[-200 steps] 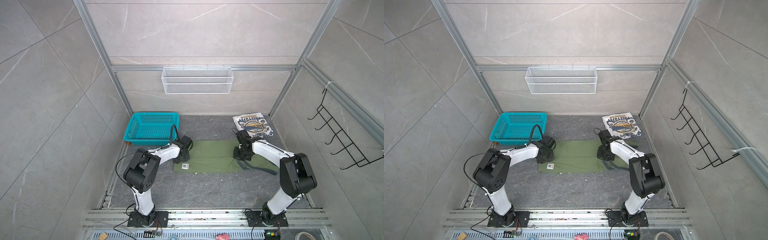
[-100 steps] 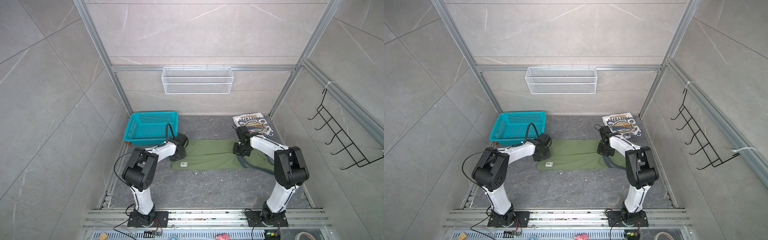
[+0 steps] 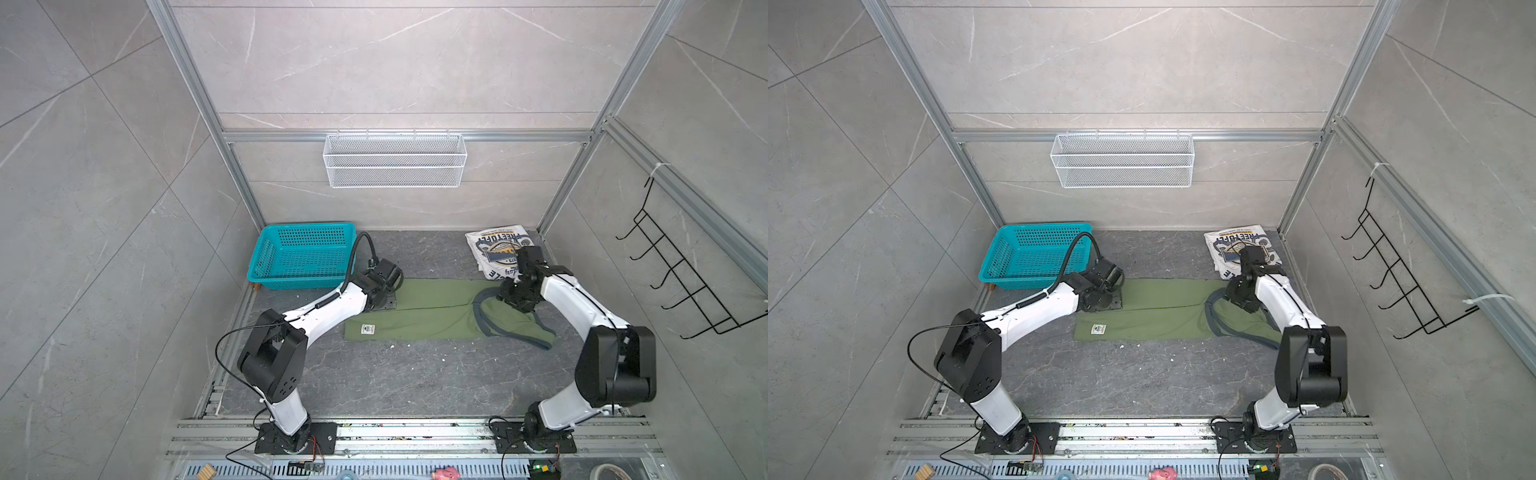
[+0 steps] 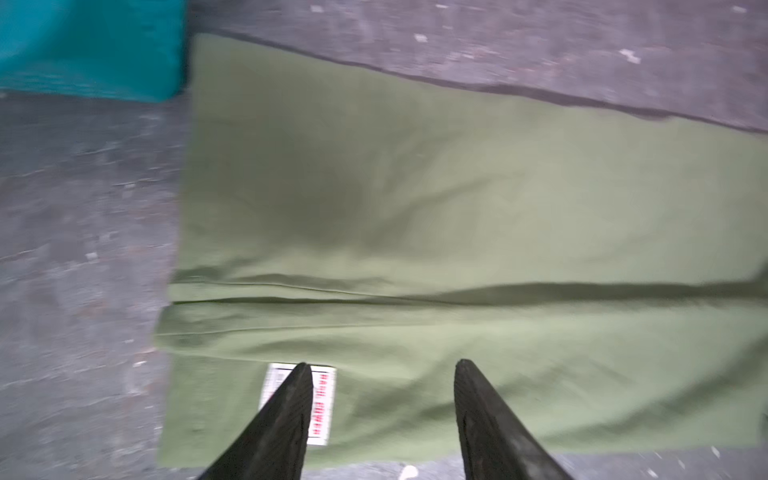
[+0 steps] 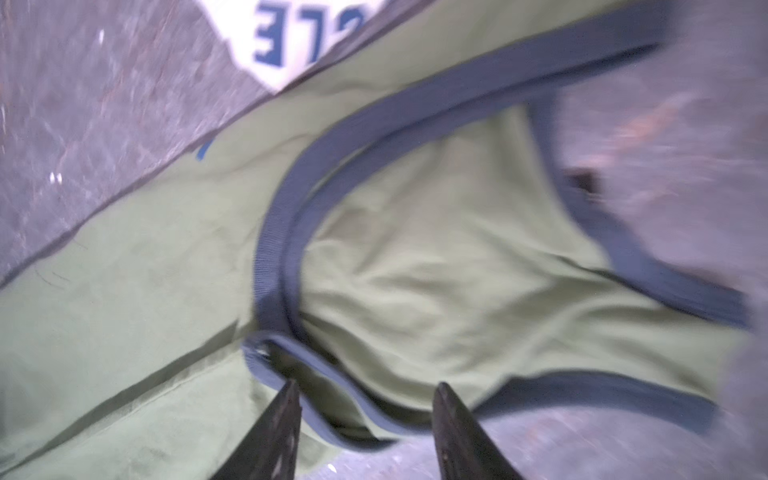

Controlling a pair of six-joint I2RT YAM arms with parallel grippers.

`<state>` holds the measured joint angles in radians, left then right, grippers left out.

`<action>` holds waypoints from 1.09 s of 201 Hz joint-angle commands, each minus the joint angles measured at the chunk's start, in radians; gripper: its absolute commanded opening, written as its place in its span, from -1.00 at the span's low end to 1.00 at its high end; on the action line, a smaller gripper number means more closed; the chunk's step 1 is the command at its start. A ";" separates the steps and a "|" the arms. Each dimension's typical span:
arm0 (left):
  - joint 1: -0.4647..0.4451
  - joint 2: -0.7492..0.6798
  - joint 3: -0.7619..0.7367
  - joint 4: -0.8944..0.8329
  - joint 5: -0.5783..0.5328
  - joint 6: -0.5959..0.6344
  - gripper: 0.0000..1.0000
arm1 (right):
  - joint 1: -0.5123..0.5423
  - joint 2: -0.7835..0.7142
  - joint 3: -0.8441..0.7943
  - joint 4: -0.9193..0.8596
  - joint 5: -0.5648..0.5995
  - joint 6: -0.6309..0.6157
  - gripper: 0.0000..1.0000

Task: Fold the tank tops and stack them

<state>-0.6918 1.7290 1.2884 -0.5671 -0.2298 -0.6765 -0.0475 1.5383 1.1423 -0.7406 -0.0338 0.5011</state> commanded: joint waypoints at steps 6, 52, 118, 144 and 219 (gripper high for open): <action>0.009 0.094 0.010 0.029 0.048 0.025 0.15 | -0.113 -0.050 -0.117 -0.047 -0.056 0.042 0.05; 0.042 0.187 -0.010 0.073 0.072 0.032 0.15 | -0.360 -0.098 -0.265 0.019 -0.098 0.053 0.00; 0.116 0.175 -0.144 0.161 0.106 0.013 0.15 | -0.406 -0.013 -0.314 0.129 -0.106 0.091 0.01; 0.119 0.173 -0.163 0.174 0.115 0.014 0.15 | -0.403 0.017 -0.311 0.158 -0.152 0.096 -0.05; 0.118 0.155 -0.193 0.191 0.126 0.006 0.15 | -0.387 0.006 -0.345 0.169 -0.179 0.121 -0.75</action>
<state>-0.5861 1.8683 1.1416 -0.3214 -0.1265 -0.6682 -0.4389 1.5486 0.8028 -0.5671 -0.1955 0.6155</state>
